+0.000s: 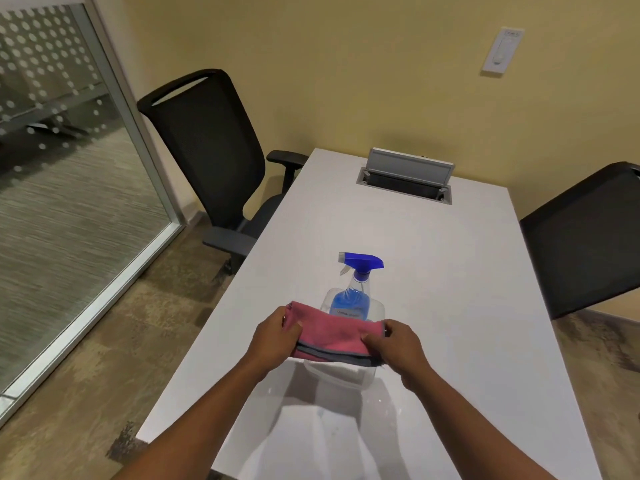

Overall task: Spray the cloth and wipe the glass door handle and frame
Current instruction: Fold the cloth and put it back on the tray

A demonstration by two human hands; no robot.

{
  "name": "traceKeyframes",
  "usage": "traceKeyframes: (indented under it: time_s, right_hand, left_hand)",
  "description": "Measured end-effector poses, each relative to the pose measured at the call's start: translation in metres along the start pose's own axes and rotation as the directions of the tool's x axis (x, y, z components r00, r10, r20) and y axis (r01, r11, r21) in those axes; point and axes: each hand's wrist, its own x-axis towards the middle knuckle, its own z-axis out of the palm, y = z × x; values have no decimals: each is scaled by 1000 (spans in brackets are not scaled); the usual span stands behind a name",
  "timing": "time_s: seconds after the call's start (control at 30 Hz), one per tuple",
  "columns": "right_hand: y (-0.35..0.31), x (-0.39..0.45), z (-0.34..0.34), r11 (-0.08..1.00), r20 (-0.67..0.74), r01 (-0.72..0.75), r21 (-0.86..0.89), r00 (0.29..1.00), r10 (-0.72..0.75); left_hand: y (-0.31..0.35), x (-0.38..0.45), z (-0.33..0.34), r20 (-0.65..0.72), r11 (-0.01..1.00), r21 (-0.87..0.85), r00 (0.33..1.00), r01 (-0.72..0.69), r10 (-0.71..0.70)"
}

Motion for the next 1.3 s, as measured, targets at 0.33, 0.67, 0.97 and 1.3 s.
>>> traceKeyframes:
  time_s: [0.33,0.67,0.97,1.3]
  right_hand:
    - [15,10,9,901,-16,0,-433,1000,-8]
    - [15,22,25,948,-62,-19,-317,998,-1]
    - [17,30,33,578,169,178,-796,983,-70]
    - [13,22,33,242,489,495,-834,868,-90]
  left_hand:
    - [2,21,47,70,919,382,994,-101,80]
    - [4,37,59,117,915,384,990,-121,82]
    - [4,38,72,265,581,757,953,-298,144]
    - [14,57,104,376,512,827,905,-232,-197]
